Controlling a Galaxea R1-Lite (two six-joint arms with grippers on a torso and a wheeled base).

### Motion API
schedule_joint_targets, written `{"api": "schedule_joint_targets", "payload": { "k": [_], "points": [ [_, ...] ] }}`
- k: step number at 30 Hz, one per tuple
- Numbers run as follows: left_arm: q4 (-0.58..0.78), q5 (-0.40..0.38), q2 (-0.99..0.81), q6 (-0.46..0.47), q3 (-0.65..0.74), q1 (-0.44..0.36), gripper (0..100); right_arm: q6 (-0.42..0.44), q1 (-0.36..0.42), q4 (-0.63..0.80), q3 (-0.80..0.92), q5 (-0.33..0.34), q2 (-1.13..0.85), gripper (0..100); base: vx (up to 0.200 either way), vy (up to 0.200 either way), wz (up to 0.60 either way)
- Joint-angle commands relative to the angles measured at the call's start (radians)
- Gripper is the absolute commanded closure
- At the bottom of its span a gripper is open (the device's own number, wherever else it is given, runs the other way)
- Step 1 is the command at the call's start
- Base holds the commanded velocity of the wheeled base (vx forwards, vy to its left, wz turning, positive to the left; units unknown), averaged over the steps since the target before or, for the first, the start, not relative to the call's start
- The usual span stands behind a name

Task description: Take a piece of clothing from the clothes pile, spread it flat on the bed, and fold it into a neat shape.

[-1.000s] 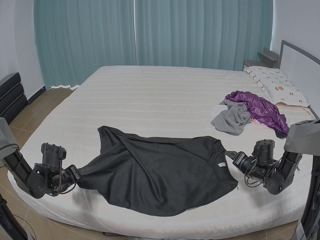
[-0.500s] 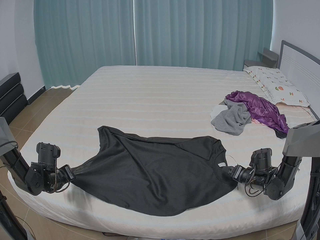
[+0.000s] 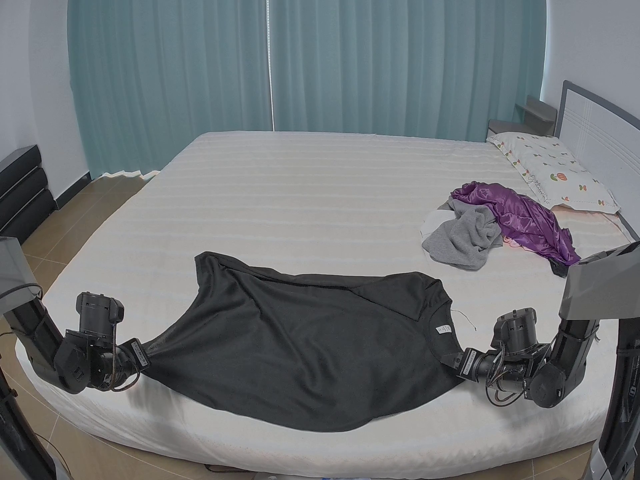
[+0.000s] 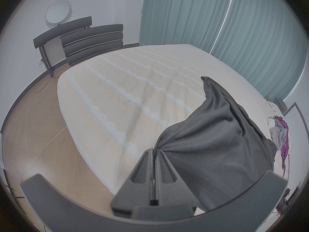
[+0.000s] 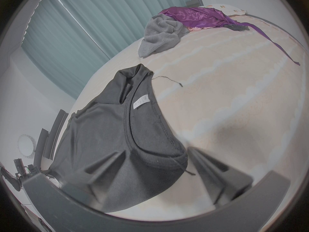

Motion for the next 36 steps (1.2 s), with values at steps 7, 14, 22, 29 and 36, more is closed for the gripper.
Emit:
{"api": "schedule_joint_targets", "payload": {
  "k": [7,14,22,29,36],
  "points": [
    [-0.011,-0.003,0.019,-0.012,-0.022,0.003,100,0.013,-0.008,-0.044,-0.007,0.043,-0.026,100,0.000,0.000,0.00],
    [-0.023,0.000,0.079,-0.066,-0.071,0.003,100,0.016,-0.019,-0.082,-0.063,0.058,-0.032,100,0.000,0.000,0.00],
    [-0.126,0.001,0.103,-0.106,-0.077,0.003,100,0.021,-0.042,0.009,-0.275,0.056,-0.026,100,0.000,0.000,0.00],
    [-0.141,0.003,0.132,-0.105,-0.079,0.006,100,0.055,-0.042,0.130,-0.501,0.044,0.061,100,0.000,0.000,0.00],
    [-0.143,0.001,0.146,-0.106,-0.076,0.003,100,0.070,-0.037,0.194,-0.686,0.013,0.190,100,0.000,0.000,0.00]
  ]
}}
